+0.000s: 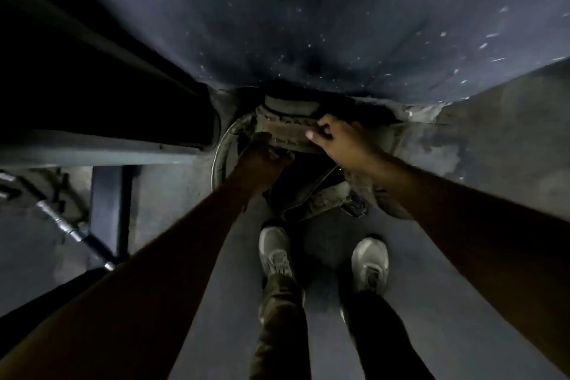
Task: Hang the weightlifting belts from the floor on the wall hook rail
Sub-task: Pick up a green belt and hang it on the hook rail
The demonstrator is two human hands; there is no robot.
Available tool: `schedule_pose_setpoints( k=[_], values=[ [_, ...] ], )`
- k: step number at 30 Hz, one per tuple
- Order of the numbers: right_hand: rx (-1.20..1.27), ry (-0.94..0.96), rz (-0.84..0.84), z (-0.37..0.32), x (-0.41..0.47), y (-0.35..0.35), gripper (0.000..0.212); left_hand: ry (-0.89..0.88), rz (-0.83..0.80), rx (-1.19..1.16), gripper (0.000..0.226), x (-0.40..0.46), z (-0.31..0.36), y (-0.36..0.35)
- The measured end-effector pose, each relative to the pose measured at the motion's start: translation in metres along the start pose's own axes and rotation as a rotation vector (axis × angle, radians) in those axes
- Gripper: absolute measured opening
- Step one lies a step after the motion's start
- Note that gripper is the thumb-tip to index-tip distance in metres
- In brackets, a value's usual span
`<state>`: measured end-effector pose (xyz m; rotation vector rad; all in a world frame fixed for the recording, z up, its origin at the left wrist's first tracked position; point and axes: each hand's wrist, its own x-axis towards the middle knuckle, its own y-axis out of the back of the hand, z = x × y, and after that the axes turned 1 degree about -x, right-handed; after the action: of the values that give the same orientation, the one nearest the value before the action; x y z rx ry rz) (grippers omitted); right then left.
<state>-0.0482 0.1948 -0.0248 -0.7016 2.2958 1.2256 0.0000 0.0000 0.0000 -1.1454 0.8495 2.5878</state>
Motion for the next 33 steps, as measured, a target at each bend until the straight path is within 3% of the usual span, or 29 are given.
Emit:
schedule_pose_setpoints(
  k=[3,7,9,12,16,19,21,23,25,27,29,30,33],
  values=[
    [-0.027,0.049,0.143,-0.003,0.068,-0.03,0.06,0.095,-0.017,-0.125,0.067,0.052,-0.032,-0.005],
    [-0.109,0.128,0.194,-0.013,0.137,-0.059,0.07,0.231,0.094,-0.536,0.066,0.1,-0.047,-0.017],
    [-0.201,0.174,0.23,-0.014,0.148,-0.07,0.064,0.288,0.16,-0.676,0.059,0.111,-0.048,-0.018],
    [-0.291,0.258,0.243,-0.014,0.128,-0.069,0.048,0.43,0.118,-0.808,0.055,0.101,-0.04,-0.015],
    [-0.366,0.474,0.192,0.002,0.058,-0.065,0.032,0.518,0.075,-0.791,0.057,0.078,-0.037,-0.019],
    [-0.267,0.623,0.254,0.024,-0.012,-0.063,0.025,0.428,0.063,-0.611,0.065,0.072,-0.037,-0.015],
    [-0.329,0.647,0.17,0.042,-0.049,-0.069,0.026,0.387,-0.031,-0.519,0.065,0.066,-0.033,-0.02],
    [-0.273,0.532,0.02,0.059,-0.075,-0.077,0.017,0.367,-0.205,-0.511,0.062,0.057,-0.031,-0.035],
    [-0.065,0.335,-0.158,0.075,-0.092,-0.088,0.023,0.308,-0.327,-0.495,0.062,0.047,-0.033,-0.051],
    [0.475,0.035,-0.331,0.084,-0.103,-0.097,0.028,0.234,-0.332,-0.528,0.053,0.04,-0.035,-0.064],
    [1.098,-0.295,-0.333,0.082,-0.107,-0.096,0.024,0.135,-0.319,-0.55,0.046,0.029,-0.031,-0.069],
    [1.286,-0.432,-0.287,0.082,-0.107,-0.093,0.028,0.091,-0.323,-0.546,0.045,0.02,-0.027,-0.069],
    [1.458,-0.593,-0.249,0.079,-0.107,-0.074,0.064,0.032,-0.338,-0.553,0.032,-0.012,-0.017,-0.061]
  ],
)
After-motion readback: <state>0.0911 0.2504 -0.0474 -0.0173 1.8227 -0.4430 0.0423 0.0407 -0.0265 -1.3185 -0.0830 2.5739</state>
